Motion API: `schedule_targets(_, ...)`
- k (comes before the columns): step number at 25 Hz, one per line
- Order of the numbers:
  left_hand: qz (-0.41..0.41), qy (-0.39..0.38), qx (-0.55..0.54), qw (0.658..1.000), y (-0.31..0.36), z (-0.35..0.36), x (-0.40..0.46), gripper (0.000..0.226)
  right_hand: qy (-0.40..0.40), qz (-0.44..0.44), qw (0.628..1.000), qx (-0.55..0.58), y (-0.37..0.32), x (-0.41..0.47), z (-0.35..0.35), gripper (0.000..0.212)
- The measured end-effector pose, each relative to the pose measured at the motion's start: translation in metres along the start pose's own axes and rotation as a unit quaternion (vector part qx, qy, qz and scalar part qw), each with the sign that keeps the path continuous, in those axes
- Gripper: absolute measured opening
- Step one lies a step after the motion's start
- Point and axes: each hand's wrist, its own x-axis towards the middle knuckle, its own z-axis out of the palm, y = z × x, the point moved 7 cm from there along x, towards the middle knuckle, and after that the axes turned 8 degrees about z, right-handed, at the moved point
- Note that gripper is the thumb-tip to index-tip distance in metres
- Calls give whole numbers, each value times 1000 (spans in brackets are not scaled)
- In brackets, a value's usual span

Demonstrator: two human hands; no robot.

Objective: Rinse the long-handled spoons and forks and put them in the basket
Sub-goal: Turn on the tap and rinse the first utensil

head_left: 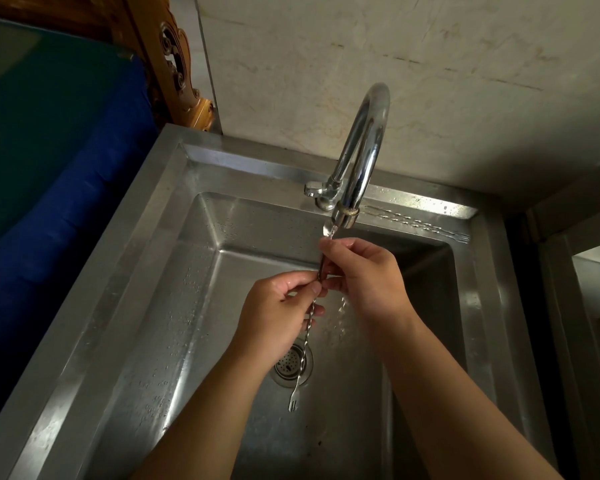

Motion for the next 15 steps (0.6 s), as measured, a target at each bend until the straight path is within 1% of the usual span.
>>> schedule_targets(4,7,12,15,1000,0,0,-2,45,19,-5,1000,7,-2,-2,0,42)
schedule_targets(8,10,25,27,999,0,0,-4,39,40,-10,999,1,-3,-3,-3,47)
schedule_targets(12,14,37,37,999,3,1,-5,18,48,-21,998,-25,-2,-2,-6,43)
schedule_targets(14,17,44,43,998,3,0,-5,10,39,-23,998,-34,0,-2,-7,39)
schedule_targets(15,17,46,46,998,2,0,-4,10,28,-23,999,-35,2,-1,-8,36)
